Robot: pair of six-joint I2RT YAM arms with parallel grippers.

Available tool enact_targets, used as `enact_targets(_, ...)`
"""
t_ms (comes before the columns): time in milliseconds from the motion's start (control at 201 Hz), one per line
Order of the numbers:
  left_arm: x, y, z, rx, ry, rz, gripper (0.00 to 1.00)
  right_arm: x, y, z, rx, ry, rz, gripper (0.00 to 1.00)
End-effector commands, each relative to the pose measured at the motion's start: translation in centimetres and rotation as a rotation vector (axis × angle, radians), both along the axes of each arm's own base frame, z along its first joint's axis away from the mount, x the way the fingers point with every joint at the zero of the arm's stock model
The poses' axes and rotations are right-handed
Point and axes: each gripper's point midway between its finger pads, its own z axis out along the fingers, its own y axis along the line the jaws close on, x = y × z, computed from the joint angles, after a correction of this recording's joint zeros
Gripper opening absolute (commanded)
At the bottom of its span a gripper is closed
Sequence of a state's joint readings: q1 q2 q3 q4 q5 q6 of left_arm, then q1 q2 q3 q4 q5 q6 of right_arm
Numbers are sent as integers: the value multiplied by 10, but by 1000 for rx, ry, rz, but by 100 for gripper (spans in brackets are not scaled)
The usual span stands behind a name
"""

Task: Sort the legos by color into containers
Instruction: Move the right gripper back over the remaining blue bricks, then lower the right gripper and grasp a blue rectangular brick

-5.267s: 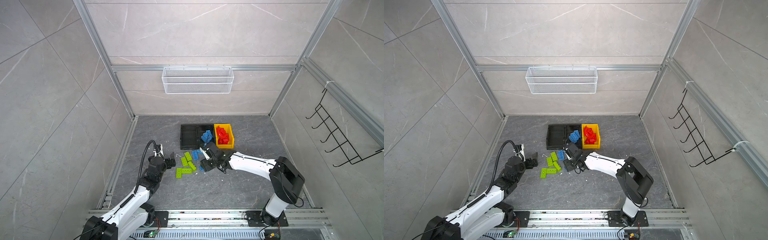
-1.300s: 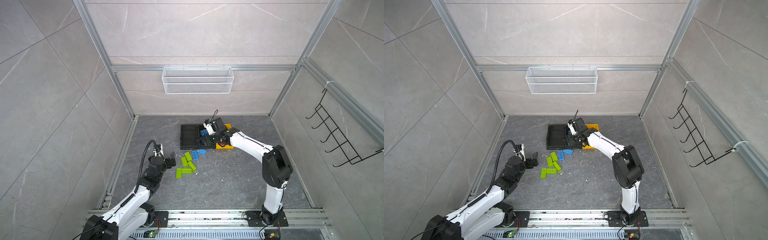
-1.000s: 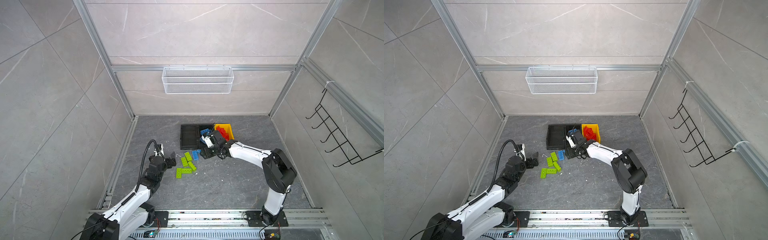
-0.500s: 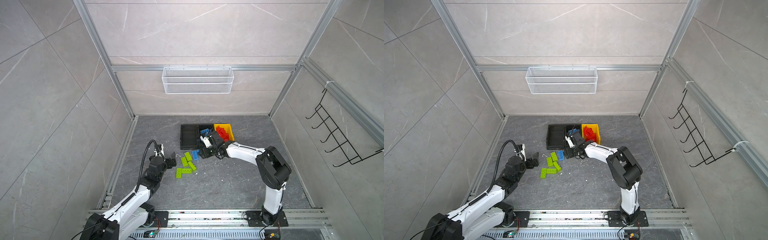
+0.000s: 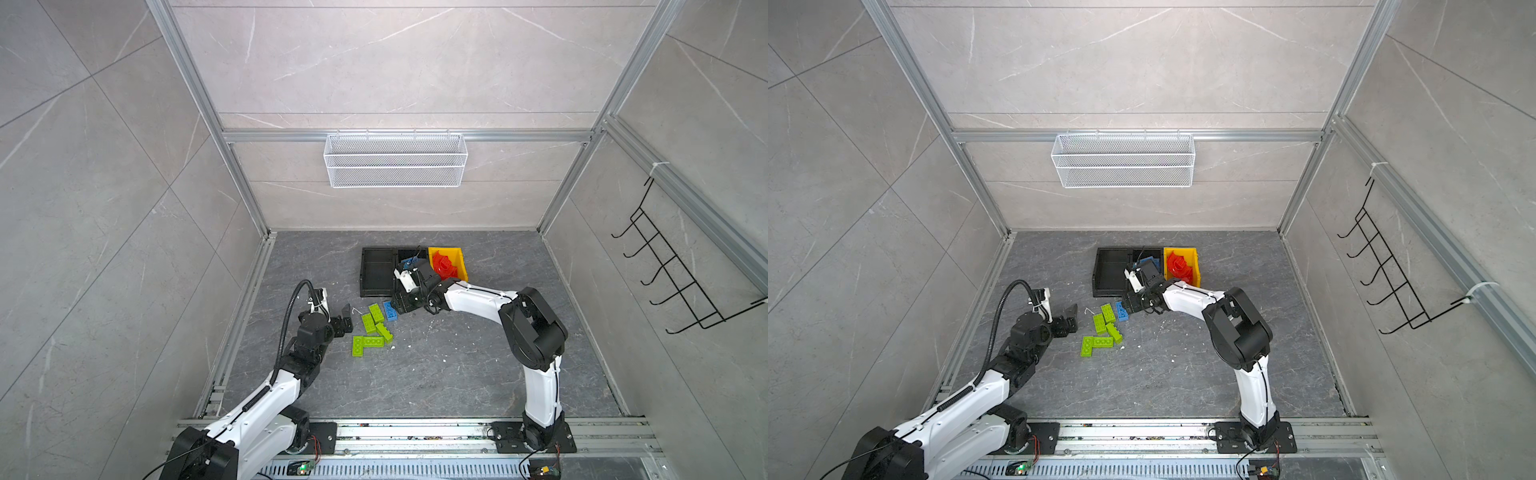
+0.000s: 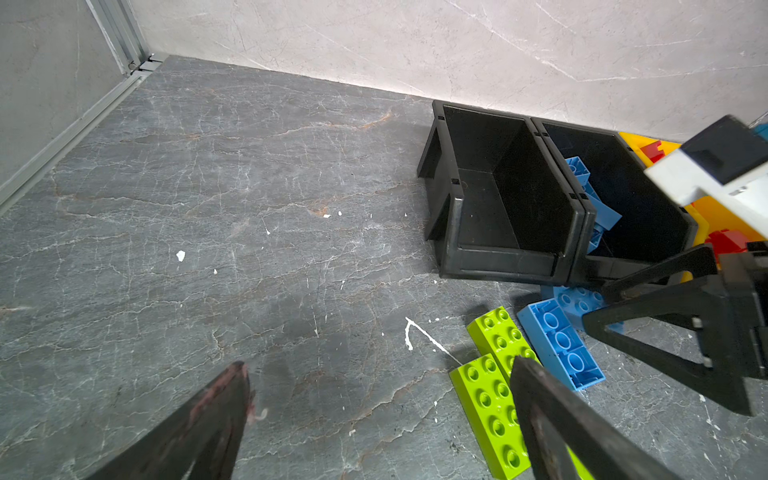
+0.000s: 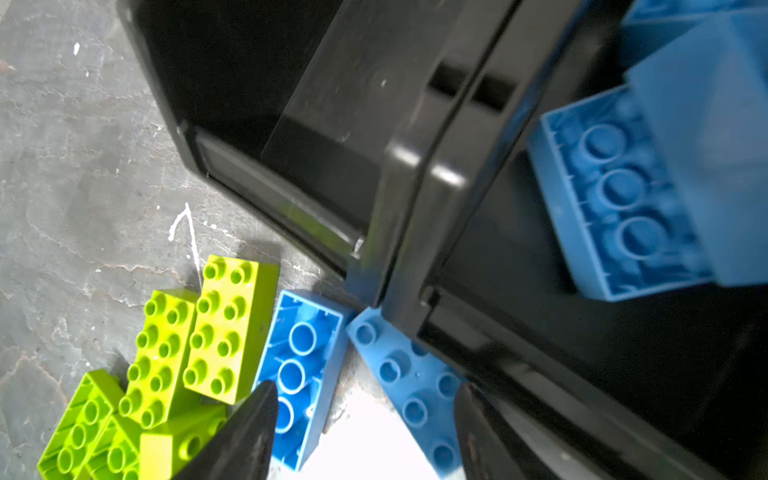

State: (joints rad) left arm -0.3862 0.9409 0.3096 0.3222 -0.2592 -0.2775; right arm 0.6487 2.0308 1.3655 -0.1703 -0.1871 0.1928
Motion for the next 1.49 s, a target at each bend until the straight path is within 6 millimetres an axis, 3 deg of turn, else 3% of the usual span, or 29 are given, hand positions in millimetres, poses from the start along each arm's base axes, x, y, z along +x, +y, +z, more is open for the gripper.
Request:
enact_targets(0, 4, -1, 12, -6, -47, -3, 99, 1, 5, -8, 0, 5, 28, 70)
enact_targets(129, 5, -3, 12, -9, -42, -9, 99, -11, -1, -11, -16, 36, 48, 69)
enact_targets(264, 5, -7, 12, -21, -35, -28, 99, -37, -13, -5, -3, 67, 58, 67)
enact_targets(468, 9, -15, 5, -39, -8, -54, 99, -74, -23, 24, 55, 88, 106, 65)
enact_targets(712, 10, -16, 3, -36, -2, -56, 99, -65, -36, 38, -12, 35, 64, 67)
enact_targets(981, 7, -10, 7, -22, -15, -41, 99, -46, -50, 9, -207, 15, 56, 68)
enact_targets(1359, 9, -10, 5, -19, -8, -32, 99, -29, -34, -18, -335, -9, 138, 68)
enact_targets(1489, 9, -10, 5, -18, -7, -34, 99, -31, -32, -33, -361, 6, 154, 64)
